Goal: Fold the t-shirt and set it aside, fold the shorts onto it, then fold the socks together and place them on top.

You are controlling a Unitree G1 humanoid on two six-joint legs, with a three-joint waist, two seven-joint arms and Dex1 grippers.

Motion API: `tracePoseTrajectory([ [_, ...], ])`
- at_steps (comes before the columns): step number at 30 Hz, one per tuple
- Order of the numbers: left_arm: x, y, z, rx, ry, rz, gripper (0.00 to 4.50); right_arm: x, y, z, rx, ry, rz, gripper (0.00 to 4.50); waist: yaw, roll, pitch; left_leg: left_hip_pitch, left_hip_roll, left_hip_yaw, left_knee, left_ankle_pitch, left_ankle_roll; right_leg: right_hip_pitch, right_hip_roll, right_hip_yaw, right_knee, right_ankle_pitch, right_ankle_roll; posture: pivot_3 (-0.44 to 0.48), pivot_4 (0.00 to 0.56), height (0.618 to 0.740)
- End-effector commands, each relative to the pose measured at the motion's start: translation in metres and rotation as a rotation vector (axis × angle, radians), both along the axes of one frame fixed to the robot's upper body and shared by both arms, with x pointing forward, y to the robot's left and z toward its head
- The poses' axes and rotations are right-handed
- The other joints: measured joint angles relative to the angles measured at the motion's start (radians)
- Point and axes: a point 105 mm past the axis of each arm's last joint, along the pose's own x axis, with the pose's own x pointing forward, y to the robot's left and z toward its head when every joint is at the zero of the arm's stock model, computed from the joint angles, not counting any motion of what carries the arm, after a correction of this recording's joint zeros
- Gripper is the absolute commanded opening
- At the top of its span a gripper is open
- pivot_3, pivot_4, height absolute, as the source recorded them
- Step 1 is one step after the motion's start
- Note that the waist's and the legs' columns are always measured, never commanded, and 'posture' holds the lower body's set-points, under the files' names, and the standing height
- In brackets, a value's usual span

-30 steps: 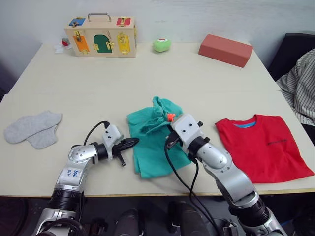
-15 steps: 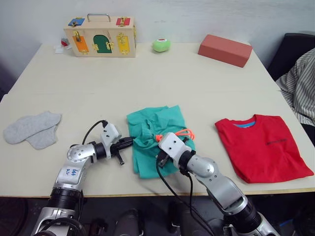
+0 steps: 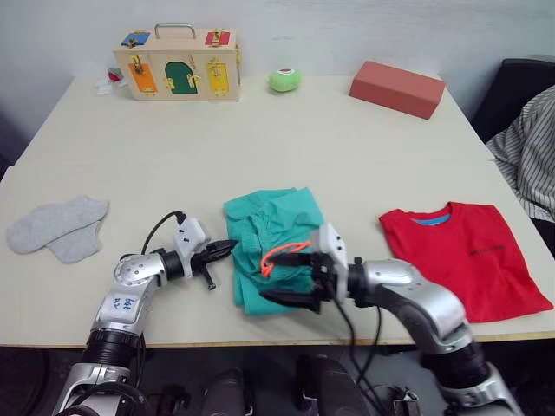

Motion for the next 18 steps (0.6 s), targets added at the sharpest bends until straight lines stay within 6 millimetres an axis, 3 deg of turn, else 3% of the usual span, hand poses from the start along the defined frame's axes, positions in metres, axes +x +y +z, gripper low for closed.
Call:
tracePoseTrajectory([
  [1, -0.005, 0.022, 0.005, -0.006, -0.002, 0.028, 0.00, -0.005, -0.006, 0.023, 0.091, 0.026, 0.063, 3.88, -0.001, 0.000, 0.000, 0.000, 0.001, 0.000, 0.000, 0.000, 0.000, 0.000, 0.001, 0.000, 0.000, 0.000, 0.000, 0.000, 0.150, 0.740],
  [5, -0.013, 0.026, 0.027, -0.061, -0.034, -0.034, 0.00, 0.008, -0.015, 0.041, 0.191, 0.039, -0.015, 3.88, 0.005, 0.000, 0.000, 0.000, 0.001, -0.001, 0.000, 0.001, -0.002, -0.001, 0.001, -0.002, 0.001, -0.001, -0.002, 0.000, 0.150, 0.740],
  [8, -0.020, 0.014, 0.064, -0.177, -0.064, -0.136, 0.00, 0.040, -0.031, 0.050, 0.246, -0.082, -0.206, 3.31, 0.007, 0.000, 0.001, -0.001, 0.000, -0.001, 0.000, 0.000, -0.002, -0.001, -0.001, -0.002, 0.000, 0.000, -0.002, 0.000, 0.150, 0.740],
  [10, -0.024, 0.002, 0.086, -0.242, -0.060, -0.204, 0.00, 0.054, -0.038, 0.044, 0.192, -0.202, -0.271, 2.65, 0.012, 0.000, 0.001, -0.002, -0.002, -0.002, 0.000, 0.002, -0.005, -0.001, -0.003, -0.002, 0.000, 0.000, -0.002, 0.000, 0.150, 0.740],
  [13, -0.025, -0.025, 0.102, -0.257, -0.059, -0.299, 0.00, 0.064, -0.038, 0.019, 0.049, -0.344, -0.254, 1.63, 0.015, 0.000, 0.001, -0.002, -0.003, 0.000, 0.000, 0.002, -0.006, 0.000, -0.003, -0.002, -0.001, 0.000, -0.001, 0.000, 0.150, 0.740],
  [15, -0.024, -0.037, 0.104, -0.252, -0.051, -0.337, 0.00, 0.072, -0.038, 0.012, 0.048, -0.366, -0.276, 0.98, 0.014, 0.000, 0.001, -0.002, -0.003, 0.001, 0.000, 0.002, -0.006, 0.000, -0.002, -0.002, -0.002, 0.001, 0.000, 0.000, 0.150, 0.740],
  [18, -0.012, -0.078, 0.093, -0.213, -0.036, -0.420, 0.00, 0.078, -0.034, -0.013, 0.002, -0.396, -0.255, 0.04, 0.012, 0.000, 0.001, -0.002, -0.003, 0.003, 0.001, 0.004, -0.006, 0.000, 0.001, -0.001, -0.001, 0.001, 0.001, 0.000, 0.150, 0.740],
])
